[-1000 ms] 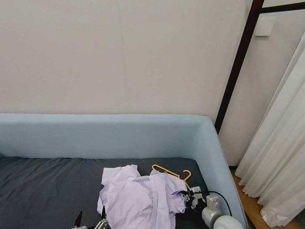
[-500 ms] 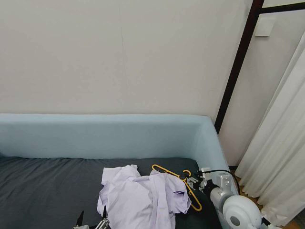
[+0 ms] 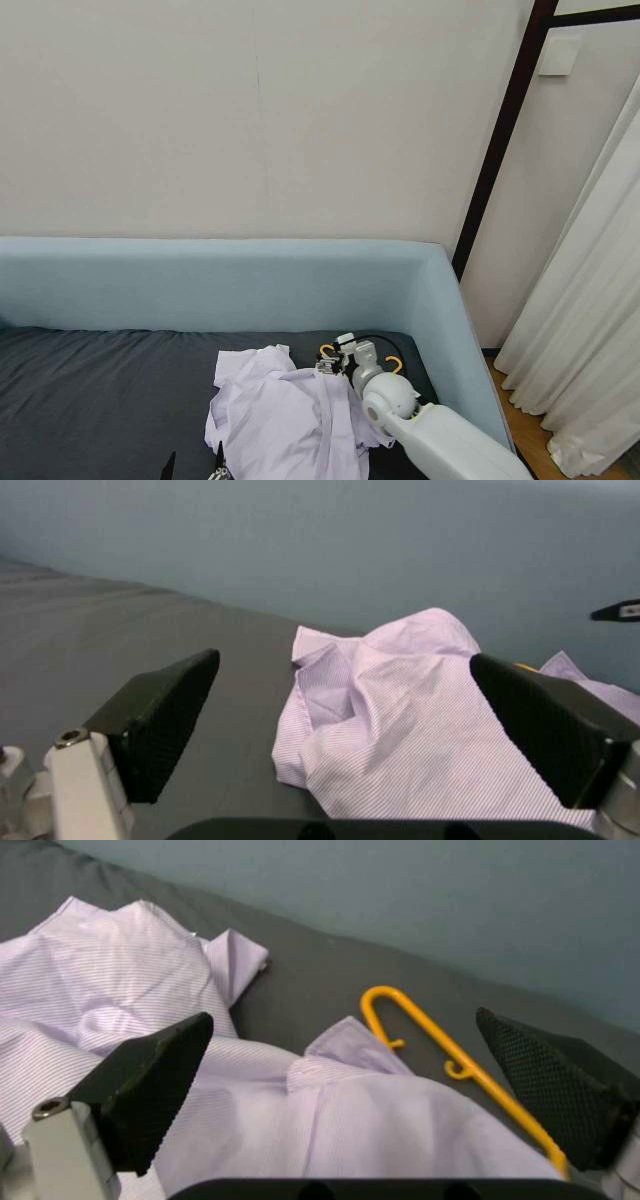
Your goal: Pick up the clothes from the sofa and hang them on the clothes hanger.
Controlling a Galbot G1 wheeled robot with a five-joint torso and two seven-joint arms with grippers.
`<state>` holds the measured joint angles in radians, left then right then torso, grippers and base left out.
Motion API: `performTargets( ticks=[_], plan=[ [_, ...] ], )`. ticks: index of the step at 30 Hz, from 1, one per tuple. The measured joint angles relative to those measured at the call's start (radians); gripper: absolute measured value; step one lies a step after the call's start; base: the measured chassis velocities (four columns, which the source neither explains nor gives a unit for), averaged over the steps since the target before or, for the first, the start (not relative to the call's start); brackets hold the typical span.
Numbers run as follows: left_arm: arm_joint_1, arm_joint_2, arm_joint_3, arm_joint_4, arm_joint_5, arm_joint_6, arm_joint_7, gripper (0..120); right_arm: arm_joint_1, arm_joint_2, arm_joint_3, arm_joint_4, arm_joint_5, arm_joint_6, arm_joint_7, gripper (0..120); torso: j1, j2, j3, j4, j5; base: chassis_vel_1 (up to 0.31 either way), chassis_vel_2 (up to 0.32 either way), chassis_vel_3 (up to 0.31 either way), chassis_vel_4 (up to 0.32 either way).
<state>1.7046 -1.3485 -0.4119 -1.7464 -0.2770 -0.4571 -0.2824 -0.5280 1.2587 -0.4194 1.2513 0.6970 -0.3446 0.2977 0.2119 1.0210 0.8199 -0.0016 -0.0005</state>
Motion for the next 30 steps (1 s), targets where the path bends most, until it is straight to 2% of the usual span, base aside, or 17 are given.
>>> performTargets(
  ticks=[4,5,8,16,20,22,25,26,30],
  plan=[
    [-0.004,0.000,-0.001,0.012,0.000,-0.004,0.000,99,0.022,0.089,-0.004,-0.168,-0.040,0.057,-0.050,100,0.000,0.000,0.000,0.0006,-0.0001,0.000,0.000,0.000,0.000],
    [-0.004,0.000,-0.001,0.012,0.000,-0.004,0.000,99,0.022,0.089,-0.004,-0.168,-0.040,0.057,-0.050,100,0.000,0.000,0.000,0.0006,-0.0001,0.000,0.000,0.000,0.000],
    [-0.005,-0.001,-0.001,0.023,0.000,-0.008,0.000,99,0.050,0.154,-0.019,-0.331,-0.101,0.123,-0.130,100,0.000,0.000,0.000,0.0002,0.0000,0.000,0.000,0.000,0.000],
    [-0.006,-0.008,-0.003,0.034,0.000,-0.014,0.000,99,0.062,0.197,-0.053,-0.421,-0.177,0.152,-0.168,98,0.000,0.000,0.000,0.0006,0.0002,0.000,0.000,0.000,0.000],
    [-0.010,-0.011,-0.002,0.036,-0.001,-0.016,0.001,99,0.056,0.197,-0.061,-0.440,-0.223,0.162,-0.172,81,0.000,0.000,0.000,0.0004,0.0003,0.000,0.000,0.000,0.000],
    [-0.011,-0.011,-0.002,0.037,-0.001,-0.016,0.001,99,0.056,0.195,-0.061,-0.442,-0.228,0.162,-0.172,78,0.000,0.000,0.000,0.0004,0.0003,0.000,0.000,0.000,0.000],
    [-0.013,-0.011,-0.001,0.037,-0.002,-0.018,0.002,99,0.055,0.192,-0.060,-0.452,-0.236,0.159,-0.172,63,0.000,0.000,0.000,0.0004,0.0003,0.000,0.000,0.000,0.000],
    [-0.013,-0.011,-0.001,0.037,-0.002,-0.018,0.002,99,0.055,0.192,-0.060,-0.452,-0.236,0.159,-0.172,63,0.000,0.000,0.000,0.0004,0.0003,0.000,0.000,0.000,0.000],
    [-0.014,-0.011,-0.001,0.039,-0.003,-0.019,0.003,99,0.056,0.192,-0.057,-0.471,-0.247,0.146,-0.174,44,0.000,0.000,0.000,0.0004,0.0003,0.000,0.000,0.000,0.000]
  ],
)
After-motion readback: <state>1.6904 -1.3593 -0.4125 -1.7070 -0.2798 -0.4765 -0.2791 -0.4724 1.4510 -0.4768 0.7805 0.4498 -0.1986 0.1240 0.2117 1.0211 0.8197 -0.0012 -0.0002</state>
